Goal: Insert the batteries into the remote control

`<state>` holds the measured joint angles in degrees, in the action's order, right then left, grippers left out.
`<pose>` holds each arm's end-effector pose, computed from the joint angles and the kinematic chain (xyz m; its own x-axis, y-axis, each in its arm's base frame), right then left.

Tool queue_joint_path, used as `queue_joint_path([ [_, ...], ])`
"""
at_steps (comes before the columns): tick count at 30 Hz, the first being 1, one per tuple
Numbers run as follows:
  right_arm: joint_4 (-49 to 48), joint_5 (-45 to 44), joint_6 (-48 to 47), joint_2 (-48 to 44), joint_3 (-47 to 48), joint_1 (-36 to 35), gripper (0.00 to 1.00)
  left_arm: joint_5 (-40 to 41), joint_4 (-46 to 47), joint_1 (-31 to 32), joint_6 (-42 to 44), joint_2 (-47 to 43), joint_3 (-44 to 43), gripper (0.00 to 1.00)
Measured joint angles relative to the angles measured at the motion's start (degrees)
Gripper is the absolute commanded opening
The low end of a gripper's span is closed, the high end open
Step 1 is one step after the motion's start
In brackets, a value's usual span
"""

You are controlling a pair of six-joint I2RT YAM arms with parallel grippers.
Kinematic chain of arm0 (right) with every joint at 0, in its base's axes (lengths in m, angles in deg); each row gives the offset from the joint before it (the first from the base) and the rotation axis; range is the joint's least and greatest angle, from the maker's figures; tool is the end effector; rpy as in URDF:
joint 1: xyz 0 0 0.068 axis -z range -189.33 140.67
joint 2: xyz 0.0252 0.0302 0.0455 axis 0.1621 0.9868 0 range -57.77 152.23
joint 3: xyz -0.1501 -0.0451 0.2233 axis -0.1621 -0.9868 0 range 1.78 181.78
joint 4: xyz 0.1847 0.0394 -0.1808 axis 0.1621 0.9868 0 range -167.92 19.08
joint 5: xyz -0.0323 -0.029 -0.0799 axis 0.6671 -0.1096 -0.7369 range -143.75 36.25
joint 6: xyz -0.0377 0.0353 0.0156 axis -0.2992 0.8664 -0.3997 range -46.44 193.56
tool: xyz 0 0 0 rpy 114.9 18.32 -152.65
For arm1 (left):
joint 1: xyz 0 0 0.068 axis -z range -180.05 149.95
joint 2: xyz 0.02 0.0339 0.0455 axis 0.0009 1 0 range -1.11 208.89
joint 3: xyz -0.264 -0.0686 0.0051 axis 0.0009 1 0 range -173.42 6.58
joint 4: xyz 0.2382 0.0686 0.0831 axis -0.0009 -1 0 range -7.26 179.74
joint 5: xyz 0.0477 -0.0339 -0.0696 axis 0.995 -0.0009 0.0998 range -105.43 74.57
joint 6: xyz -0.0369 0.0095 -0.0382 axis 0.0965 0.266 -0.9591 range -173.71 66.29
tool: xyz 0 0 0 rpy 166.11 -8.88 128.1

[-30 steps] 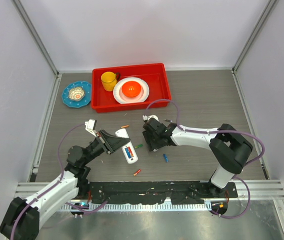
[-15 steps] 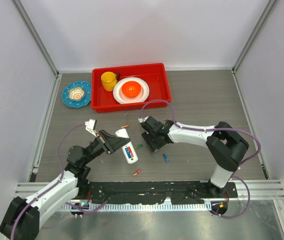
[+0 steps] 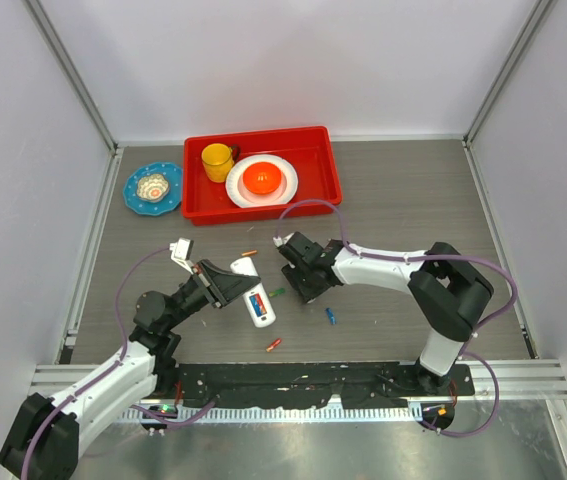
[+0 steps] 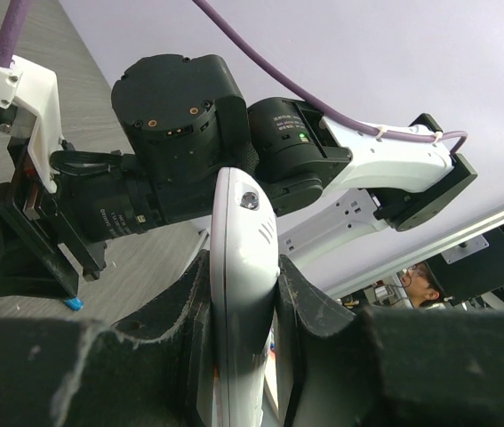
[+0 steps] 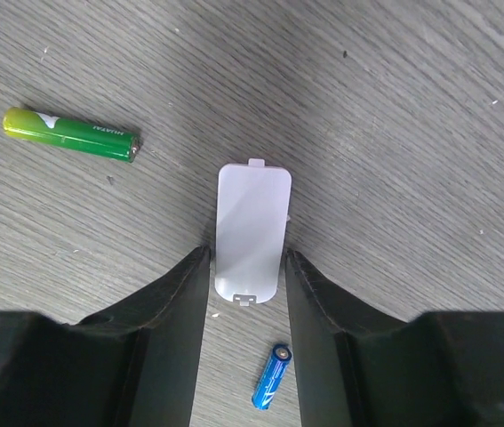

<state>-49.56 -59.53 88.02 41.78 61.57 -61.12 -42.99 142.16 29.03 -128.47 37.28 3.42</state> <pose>0.2077 0.2581 0.1617 -0.7452 -0.5450 -0.3843 -0.5912 0.8065 0.0026 0.1219 -0.0866 0.2163 -0.7206 -0.5780 -0.3830 0.4640 0.0085 -0.8858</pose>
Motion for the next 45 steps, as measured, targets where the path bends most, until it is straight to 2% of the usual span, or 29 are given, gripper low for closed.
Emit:
queue_joint_path([
  [5, 0.0, 0.1, -0.2, 0.2, 0.2, -0.2, 0.39, 0.0, 0.0, 0.0, 0.0, 0.0, 0.0, 0.0],
  [9, -0.1, 0.1, -0.2, 0.2, 0.2, -0.2, 0.32, 0.0, -0.1, 0.0, 0.0, 0.0, 0.0, 0.0],
  [18, -1.9, -0.2, 1.8, -1.5, -1.9, -0.1, 0.28, 0.9, -0.8, 0.0, 0.2, 0.2, 0.0, 0.0],
  [23, 0.7, -0.9, 3.3, -7.4, -4.6, -0.1, 0.25, 3.3, -3.4, 0.0, 1.1, -0.9, 0.0, 0.0],
  [26, 2.7, -2.2, 4.2, -14.7, -4.6, 0.0, 0.2, 5.2, -3.8, 0.0, 1.8, 0.6, -0.1, 0.0],
  [29, 5.9, -4.4, 5.0, -20.8, -3.2, 0.0, 0.19, 6.9, -2.2, 0.0, 1.9, 5.4, -0.5, 0.0],
  [34, 11.1, -5.6, 5.8, -28.2, 1.4, 0.0, 0.18, 8.7, 6.2, 0.0, 1.1, 20.1, -2.9, 0.0],
  [39, 15.9, -4.9, 6.5, -29.3, 5.9, -2.4, 0.18, 10.3, 14.9, 0.2, -1.3, 30.8, -5.0, 0.0],
  [45, 18.4, -1.5, 7.0, -28.1, 8.2, -4.4, 0.18, 12.9, 18.7, 1.4, -2.3, 35.6, -6.6, 0.0],
])
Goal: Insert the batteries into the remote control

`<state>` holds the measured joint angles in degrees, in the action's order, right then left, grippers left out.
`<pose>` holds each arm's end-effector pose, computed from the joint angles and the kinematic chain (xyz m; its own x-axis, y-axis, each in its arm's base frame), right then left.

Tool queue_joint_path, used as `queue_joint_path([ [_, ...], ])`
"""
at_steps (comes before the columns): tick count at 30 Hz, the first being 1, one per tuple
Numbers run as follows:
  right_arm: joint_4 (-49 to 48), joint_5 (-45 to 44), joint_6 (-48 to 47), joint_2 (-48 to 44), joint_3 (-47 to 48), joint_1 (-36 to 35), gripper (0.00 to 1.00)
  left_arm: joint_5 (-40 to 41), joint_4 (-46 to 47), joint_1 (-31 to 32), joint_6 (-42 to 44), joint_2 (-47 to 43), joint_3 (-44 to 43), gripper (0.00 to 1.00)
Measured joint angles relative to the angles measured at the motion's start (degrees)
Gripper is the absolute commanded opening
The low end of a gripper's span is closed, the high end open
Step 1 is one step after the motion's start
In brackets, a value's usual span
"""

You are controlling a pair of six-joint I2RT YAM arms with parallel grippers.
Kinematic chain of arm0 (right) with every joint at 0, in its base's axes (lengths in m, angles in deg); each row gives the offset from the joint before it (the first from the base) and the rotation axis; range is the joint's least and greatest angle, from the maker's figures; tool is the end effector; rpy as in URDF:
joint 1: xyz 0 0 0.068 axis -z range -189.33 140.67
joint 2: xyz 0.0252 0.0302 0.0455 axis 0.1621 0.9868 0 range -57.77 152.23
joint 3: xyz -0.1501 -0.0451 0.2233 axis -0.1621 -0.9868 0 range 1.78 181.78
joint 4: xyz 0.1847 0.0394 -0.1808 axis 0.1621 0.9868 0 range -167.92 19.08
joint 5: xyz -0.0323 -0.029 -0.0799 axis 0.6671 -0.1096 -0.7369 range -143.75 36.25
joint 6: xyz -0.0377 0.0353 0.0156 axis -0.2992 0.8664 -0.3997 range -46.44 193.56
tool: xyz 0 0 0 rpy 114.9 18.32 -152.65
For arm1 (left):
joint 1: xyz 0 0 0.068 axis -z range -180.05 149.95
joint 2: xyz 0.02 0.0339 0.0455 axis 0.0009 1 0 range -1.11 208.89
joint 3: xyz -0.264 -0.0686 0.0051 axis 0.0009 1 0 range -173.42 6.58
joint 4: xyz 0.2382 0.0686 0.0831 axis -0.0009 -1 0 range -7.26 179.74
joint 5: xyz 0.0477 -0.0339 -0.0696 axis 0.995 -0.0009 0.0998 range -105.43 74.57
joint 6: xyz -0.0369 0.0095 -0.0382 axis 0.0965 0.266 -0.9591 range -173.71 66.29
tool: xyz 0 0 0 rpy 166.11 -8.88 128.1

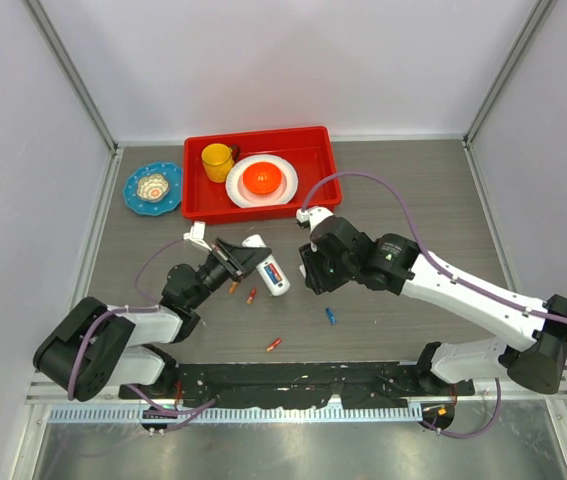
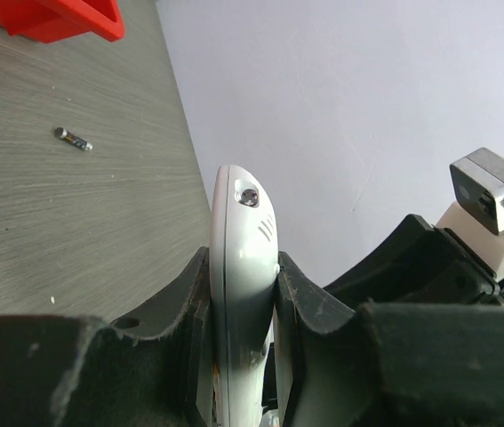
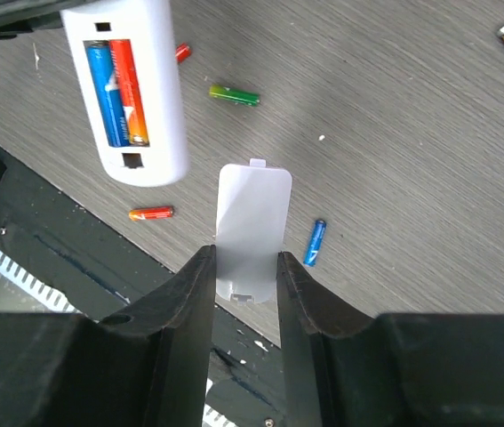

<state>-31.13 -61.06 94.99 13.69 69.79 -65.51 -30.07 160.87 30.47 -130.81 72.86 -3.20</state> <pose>0.1452 0.2086 0.3248 -0.6828 -0.3680 -0.6311 -0.5686 0.8102 0.1427 0.1810 -0.1171 0.1859 -0.6664 -0.7019 -0.2514 0.2594 0.0978 -0.9608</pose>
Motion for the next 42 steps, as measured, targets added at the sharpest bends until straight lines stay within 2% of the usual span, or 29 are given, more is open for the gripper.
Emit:
queue_joint_path([
  [18, -1.3, 6.4, 1.2, 11.0, 7.2, -0.8, 0.18, 1.8, 2.2, 1.7, -2.4, 10.2, -0.5, 0.0],
  [42, 0.9, 10.6, 0.7, 16.3, 10.3, -0.8, 0.18, 1.6, 2.4, 4.2, -1.7, 10.3, -1.2, 0.0],
])
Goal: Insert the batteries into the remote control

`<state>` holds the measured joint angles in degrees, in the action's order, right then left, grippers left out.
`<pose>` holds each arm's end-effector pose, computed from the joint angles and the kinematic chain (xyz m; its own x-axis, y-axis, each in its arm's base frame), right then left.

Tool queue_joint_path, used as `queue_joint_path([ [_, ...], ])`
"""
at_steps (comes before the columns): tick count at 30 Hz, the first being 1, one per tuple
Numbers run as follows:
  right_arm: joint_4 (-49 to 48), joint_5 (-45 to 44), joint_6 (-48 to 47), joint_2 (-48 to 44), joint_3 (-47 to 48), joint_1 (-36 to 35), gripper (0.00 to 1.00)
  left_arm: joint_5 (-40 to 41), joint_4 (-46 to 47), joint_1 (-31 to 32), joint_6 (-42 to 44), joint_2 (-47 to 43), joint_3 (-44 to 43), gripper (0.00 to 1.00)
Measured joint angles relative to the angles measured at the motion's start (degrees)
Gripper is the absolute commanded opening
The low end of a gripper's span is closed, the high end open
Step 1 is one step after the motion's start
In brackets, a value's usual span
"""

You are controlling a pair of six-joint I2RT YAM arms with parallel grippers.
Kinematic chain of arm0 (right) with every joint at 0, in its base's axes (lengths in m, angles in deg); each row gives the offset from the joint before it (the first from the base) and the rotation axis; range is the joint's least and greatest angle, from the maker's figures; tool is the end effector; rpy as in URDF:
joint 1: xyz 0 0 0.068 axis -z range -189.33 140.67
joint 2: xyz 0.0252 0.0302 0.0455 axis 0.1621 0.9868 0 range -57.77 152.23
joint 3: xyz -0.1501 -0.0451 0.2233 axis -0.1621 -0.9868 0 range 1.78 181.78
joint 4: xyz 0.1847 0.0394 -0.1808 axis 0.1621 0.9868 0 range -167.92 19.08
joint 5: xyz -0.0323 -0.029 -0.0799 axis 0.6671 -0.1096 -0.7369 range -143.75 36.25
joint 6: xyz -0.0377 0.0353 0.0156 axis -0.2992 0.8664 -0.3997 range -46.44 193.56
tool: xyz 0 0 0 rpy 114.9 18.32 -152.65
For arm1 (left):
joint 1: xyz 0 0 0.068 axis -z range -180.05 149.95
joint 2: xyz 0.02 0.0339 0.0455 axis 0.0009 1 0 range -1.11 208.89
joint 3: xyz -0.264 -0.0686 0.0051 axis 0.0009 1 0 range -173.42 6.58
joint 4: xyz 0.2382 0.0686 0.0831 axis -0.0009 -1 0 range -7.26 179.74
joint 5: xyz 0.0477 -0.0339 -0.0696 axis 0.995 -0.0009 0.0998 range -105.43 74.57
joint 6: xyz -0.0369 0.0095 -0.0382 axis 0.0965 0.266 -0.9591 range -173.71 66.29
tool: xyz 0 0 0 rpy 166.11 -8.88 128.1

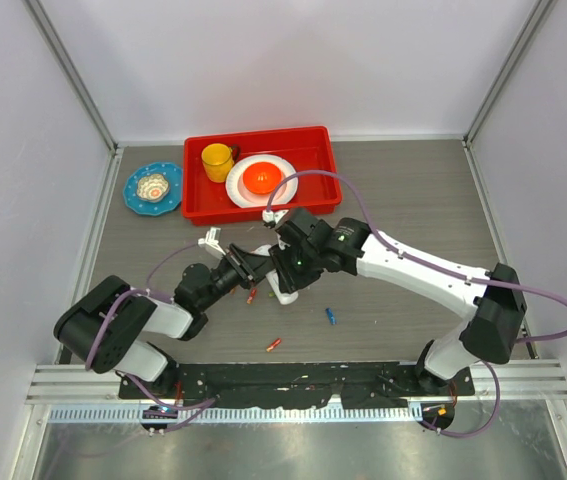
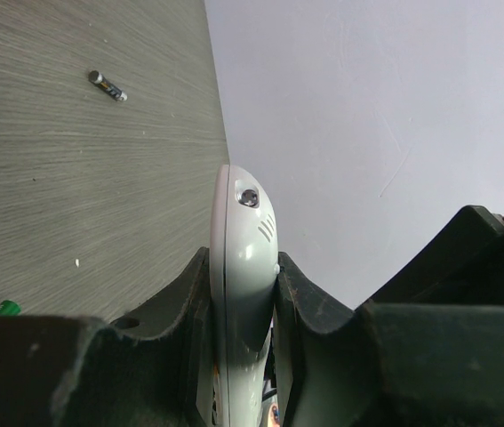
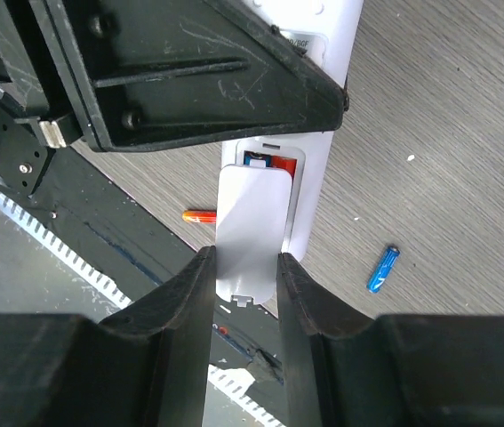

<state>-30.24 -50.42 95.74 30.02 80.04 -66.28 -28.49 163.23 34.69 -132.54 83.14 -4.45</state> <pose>0.1731 0.2699 0.3037 -0.7469 -0.4568 -0.4831 -0.6176 0.7457 0.2498 0.1848 -0.1379 0.1595 -0.7261 -0.6595 -0.1947 0.1473 0.1274 -0.9808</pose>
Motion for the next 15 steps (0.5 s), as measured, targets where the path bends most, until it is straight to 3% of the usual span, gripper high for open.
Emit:
queue_joint_path([
  [15, 1.7, -1.7, -1.0, 2.1, 1.0, 0.0, 0.17, 0.0, 0.0, 0.6, 1.2, -0.2, 0.0, 0.0],
])
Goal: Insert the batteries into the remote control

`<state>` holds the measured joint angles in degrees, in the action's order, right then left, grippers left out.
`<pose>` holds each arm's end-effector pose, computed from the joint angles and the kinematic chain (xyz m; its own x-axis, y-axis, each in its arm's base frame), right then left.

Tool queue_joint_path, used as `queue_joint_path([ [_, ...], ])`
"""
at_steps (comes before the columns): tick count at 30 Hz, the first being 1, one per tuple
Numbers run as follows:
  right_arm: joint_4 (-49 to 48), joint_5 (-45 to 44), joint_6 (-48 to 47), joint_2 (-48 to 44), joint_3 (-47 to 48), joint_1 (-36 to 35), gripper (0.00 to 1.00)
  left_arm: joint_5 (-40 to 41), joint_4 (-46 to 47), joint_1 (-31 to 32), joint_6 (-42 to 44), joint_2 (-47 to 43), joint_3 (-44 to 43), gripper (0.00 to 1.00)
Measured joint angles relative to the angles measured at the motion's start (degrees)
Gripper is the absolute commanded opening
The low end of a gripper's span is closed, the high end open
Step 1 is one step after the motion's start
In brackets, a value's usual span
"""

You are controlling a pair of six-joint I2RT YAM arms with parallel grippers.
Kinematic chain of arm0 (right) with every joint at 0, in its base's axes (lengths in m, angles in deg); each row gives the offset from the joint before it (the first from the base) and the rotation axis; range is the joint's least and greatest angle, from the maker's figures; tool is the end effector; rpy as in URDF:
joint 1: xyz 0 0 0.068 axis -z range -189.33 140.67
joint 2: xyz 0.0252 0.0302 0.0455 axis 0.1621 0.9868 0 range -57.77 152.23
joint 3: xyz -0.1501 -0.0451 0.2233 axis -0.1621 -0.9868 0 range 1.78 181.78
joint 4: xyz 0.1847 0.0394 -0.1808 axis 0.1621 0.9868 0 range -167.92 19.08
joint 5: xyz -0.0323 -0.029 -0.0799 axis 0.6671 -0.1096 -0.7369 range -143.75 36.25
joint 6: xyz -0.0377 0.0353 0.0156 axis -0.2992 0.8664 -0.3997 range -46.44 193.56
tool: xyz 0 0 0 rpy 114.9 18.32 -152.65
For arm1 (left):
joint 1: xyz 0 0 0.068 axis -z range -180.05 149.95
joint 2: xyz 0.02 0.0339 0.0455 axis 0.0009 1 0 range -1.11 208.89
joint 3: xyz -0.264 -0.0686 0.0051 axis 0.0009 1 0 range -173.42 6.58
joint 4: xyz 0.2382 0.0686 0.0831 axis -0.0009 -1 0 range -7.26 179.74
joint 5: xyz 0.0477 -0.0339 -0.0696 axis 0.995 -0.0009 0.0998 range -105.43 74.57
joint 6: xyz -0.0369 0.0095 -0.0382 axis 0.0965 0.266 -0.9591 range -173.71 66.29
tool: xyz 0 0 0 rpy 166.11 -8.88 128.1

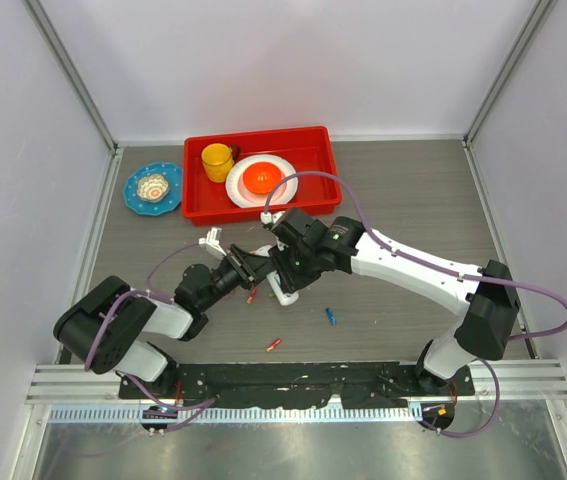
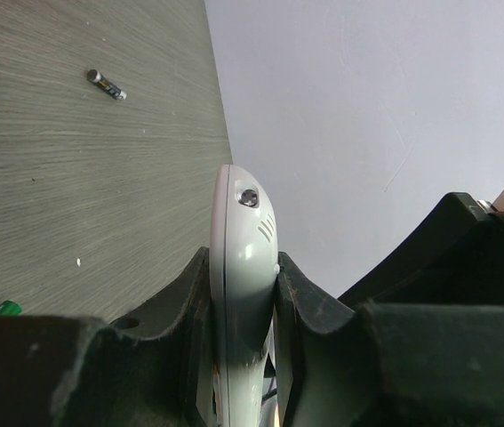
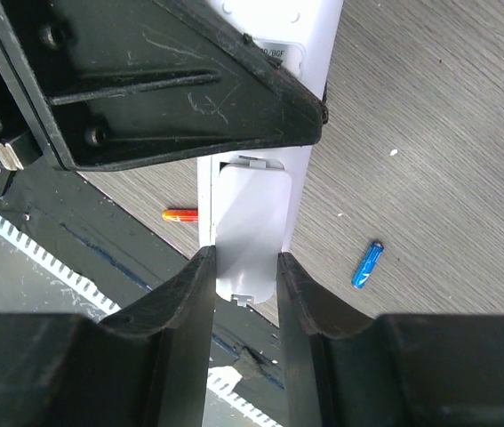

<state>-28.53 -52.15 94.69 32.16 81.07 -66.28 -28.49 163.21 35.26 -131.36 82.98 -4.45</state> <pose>0.1771 0.2740 0.2962 -0.7455 -0.4849 -0.4573 -0.6183 0.7593 0.2027 0.1833 -0.1396 0.1600 -0.7289 -0.6498 -0.2154 0.1656 0.1380 -0.9765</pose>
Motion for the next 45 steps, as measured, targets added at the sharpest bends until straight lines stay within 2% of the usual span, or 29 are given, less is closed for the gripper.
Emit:
queue_joint_path([
  [45, 1.0, -1.1, 0.0, 2.4, 0.9, -0.7, 0.18, 1.0, -1.8, 2.0, 1.0, -1.2, 0.0, 0.0],
])
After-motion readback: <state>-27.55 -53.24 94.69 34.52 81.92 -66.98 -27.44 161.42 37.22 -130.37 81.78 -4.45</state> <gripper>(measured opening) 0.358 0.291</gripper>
